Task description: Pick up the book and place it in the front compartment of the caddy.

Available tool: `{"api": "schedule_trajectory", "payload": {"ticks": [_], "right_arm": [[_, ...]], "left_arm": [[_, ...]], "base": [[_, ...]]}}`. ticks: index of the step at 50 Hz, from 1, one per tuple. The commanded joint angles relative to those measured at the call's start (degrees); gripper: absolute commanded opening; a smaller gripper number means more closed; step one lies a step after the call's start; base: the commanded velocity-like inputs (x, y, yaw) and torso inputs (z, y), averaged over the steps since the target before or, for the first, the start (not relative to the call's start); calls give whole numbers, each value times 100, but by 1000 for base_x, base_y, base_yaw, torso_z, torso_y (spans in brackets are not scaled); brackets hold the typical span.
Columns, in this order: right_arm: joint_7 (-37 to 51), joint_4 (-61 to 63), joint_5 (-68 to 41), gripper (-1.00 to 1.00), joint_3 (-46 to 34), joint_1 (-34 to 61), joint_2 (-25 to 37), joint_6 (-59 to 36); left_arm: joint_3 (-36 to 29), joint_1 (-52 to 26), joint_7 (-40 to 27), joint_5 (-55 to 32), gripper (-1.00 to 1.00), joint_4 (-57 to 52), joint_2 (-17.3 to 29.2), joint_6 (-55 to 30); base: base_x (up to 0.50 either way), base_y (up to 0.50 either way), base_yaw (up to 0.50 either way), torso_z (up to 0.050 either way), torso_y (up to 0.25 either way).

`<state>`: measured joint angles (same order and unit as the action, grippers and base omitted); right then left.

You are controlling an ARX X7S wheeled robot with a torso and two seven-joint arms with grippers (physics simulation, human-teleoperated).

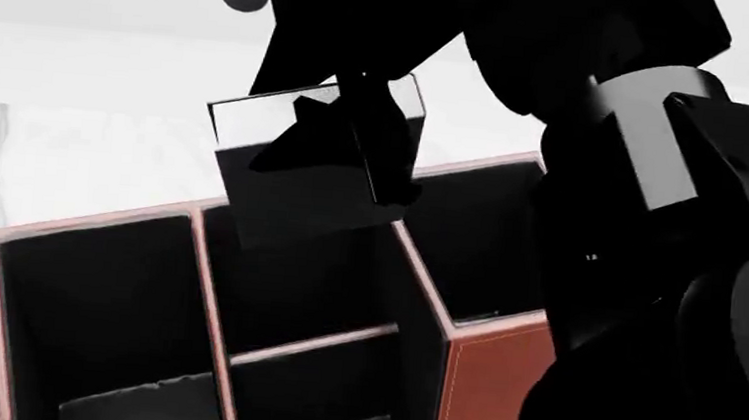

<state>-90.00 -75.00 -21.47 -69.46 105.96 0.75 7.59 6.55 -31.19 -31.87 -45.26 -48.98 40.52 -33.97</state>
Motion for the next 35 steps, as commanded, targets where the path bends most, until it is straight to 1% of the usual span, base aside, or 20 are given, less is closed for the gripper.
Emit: {"api": "schedule_trajectory", "payload": {"ticks": [1,5,7,10,19,25,31,35], "right_arm": [[33,1,793,-100,934,-28,-73,215],[30,1,763,-100,912,-35,-73,213],[16,2,719,-100,870,-38,-73,209],[65,1,767,-100,925,-40,-73,238],[99,2,588,-100,823,-46,-74,271],[123,2,319,-100,590,-30,-74,292],[145,2,228,-100,500,-25,-74,309],[126,2,237,-100,497,-26,-74,294]], "left_arm": [[-8,-24,77,191,100,-51,-17,-39],[-106,-10,110,291,100,-75,5,-25],[-54,2,124,200,100,-55,-20,2],[33,6,107,84,100,-32,-55,28],[10,64,133,163,100,-20,-53,95],[-39,86,148,249,100,-50,2,93],[-27,106,168,246,100,-54,10,132],[28,97,151,140,100,-26,-6,127]], "base": [[0,0,0,0,0],[0,0,0,0,-206],[0,0,0,0,-250],[0,0,0,0,-26],[0,0,0,0,0],[0,0,0,0,0],[0,0,0,0,-228],[-3,0,0,0,0]]}}
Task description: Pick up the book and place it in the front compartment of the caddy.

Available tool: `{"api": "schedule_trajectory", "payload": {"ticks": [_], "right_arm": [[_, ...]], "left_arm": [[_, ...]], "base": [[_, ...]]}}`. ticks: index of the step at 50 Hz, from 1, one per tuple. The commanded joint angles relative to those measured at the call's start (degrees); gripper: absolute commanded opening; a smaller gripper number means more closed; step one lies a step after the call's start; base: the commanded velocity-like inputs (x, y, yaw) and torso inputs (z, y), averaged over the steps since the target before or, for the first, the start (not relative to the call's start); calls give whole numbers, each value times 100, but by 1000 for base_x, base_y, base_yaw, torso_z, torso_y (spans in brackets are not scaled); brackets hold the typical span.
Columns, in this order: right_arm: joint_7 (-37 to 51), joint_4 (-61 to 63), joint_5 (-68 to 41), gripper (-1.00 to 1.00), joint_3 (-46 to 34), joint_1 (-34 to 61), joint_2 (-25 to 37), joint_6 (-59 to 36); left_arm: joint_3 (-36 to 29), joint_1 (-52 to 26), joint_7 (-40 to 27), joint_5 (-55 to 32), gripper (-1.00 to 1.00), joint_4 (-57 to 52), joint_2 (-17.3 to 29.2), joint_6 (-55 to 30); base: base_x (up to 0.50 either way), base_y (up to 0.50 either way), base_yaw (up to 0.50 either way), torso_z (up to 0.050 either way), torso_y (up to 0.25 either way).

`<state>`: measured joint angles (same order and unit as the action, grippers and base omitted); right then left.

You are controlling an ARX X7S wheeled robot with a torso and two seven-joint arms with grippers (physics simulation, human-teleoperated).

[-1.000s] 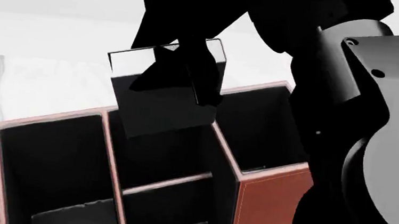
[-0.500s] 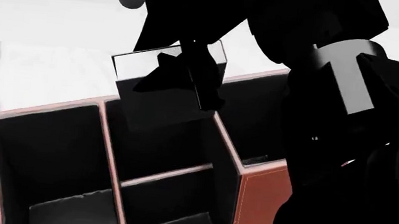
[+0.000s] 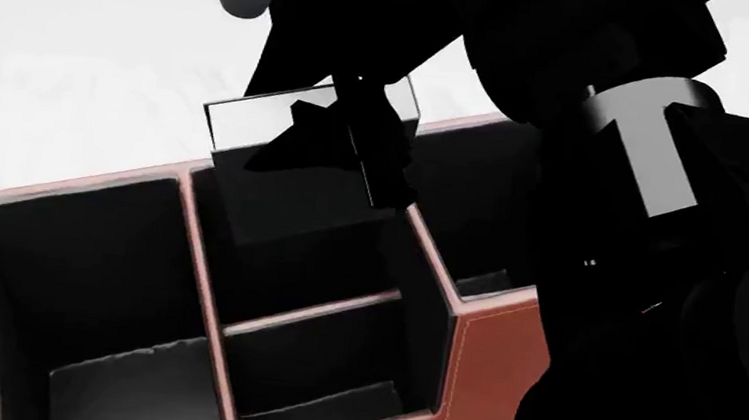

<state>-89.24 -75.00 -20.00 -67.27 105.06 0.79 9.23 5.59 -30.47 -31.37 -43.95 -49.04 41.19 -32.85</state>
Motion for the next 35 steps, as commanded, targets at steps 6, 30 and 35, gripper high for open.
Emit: {"api": "schedule_trajectory", "payload": {"ticks": [6,30,35], "right_arm": [[43,2,161,-100,330,58,-78,109],[69,2,-55,-100,145,30,-78,143],[73,2,-79,-100,119,20,-79,151]], "left_arm": [[125,15,90,7,100,-25,-56,13],[2,0,63,121,100,-77,17,3],[49,29,49,74,100,-65,0,31]], "base": [[0,0,0,0,0],[0,0,0,0,-62],[-2,0,0,0,-64]]}}
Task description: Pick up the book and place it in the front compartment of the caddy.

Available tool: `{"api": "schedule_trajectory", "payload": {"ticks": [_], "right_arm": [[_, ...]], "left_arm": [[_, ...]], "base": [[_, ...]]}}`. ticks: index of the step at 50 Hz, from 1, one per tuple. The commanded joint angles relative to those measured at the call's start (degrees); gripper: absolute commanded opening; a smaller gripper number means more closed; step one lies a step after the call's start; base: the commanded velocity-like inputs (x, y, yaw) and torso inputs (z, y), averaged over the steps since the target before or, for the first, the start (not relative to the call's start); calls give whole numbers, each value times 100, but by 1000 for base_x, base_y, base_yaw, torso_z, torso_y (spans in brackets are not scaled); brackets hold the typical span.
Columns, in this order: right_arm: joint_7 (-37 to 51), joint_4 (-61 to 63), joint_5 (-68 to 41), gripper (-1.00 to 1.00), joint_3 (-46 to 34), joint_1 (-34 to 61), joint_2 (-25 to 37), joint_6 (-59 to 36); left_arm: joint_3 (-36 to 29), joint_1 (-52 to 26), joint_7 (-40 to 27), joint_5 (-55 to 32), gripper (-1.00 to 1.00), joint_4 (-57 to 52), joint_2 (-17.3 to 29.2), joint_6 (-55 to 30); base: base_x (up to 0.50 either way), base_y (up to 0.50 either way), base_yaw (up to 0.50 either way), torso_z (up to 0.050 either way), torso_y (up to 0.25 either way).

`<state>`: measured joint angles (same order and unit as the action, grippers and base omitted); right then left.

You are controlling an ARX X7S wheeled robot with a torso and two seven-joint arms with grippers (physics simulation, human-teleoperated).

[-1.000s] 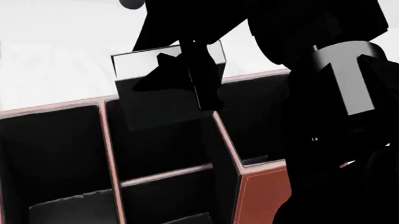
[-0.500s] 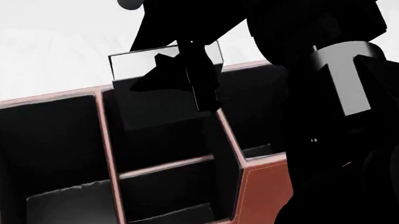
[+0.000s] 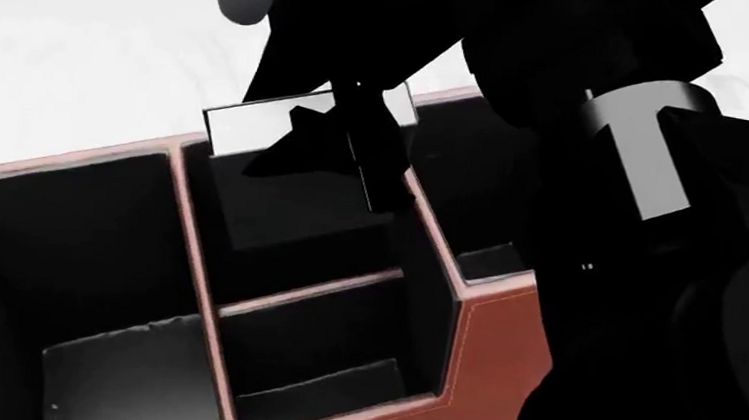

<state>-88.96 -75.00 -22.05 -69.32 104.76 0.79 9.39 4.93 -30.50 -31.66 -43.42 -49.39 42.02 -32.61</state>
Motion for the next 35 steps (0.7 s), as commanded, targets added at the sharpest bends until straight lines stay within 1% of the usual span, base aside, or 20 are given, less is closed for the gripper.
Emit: {"api": "schedule_trajectory", "payload": {"ticks": [1,7,12,15,20,21,35], "right_arm": [[40,2,117,-100,318,50,-78,132],[41,2,98,-100,299,50,-78,131],[48,2,69,-100,265,46,-78,141],[41,2,77,-100,284,45,-78,132],[35,2,94,-100,304,44,-78,131],[43,2,101,-100,307,44,-78,127],[62,2,3,-100,200,50,-78,145]], "left_arm": [[123,33,77,-2,100,-23,-85,6],[156,48,72,-24,100,7,-102,42],[39,50,74,170,100,-25,-41,28],[-37,39,77,307,100,-51,12,20],[38,44,68,179,100,-43,-26,51],[85,46,71,55,100,-24,-52,50],[97,7,46,32,100,-9,-38,61]], "base": [[0,0,0,0,0],[0,0,0,0,0],[0,0,0,0,0],[0,0,0,0,-248],[0,0,0,0,-216],[0,0,0,0,0],[0,0,0,0,0]]}}
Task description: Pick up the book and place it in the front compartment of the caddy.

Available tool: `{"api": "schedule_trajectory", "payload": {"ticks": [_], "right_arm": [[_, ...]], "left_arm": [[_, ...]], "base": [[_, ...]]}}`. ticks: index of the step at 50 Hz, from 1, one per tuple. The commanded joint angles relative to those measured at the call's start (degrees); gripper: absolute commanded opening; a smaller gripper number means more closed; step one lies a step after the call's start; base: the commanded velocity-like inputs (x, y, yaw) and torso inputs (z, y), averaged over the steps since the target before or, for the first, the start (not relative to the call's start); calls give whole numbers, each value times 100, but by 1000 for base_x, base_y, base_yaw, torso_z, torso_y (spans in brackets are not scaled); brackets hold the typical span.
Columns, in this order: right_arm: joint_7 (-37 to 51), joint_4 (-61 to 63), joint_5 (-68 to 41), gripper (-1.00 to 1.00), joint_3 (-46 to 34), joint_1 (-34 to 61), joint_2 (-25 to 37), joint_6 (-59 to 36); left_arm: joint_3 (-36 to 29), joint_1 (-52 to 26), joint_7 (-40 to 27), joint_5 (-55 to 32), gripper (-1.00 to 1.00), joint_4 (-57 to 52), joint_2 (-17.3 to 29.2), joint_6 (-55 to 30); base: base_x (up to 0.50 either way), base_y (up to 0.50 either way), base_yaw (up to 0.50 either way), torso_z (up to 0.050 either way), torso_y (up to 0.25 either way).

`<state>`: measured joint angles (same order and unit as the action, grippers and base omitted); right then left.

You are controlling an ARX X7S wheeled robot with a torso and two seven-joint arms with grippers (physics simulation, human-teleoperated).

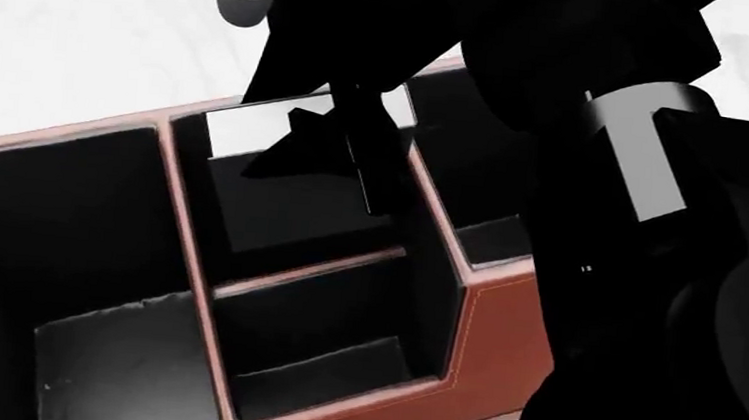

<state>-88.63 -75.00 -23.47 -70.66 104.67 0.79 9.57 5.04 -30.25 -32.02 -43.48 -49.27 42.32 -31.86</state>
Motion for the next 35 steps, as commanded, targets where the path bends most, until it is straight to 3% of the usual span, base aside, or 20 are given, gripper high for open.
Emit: {"api": "schedule_trajectory", "payload": {"ticks": [1,22,28,35], "right_arm": [[41,2,141,-100,335,61,-78,120],[59,2,121,-100,309,31,-78,90],[58,2,115,-100,301,39,-78,92],[64,2,144,-100,321,39,-78,87]], "left_arm": [[90,-17,80,30,100,-21,-70,-12],[-17,61,122,200,100,-29,-14,39],[7,30,128,100,100,-14,-15,33],[68,23,84,33,100,-4,-45,58]], "base": [[0,0,0,0,0],[0,0,0,0,1],[0,0,0,0,-221],[0,0,0,0,0]]}}
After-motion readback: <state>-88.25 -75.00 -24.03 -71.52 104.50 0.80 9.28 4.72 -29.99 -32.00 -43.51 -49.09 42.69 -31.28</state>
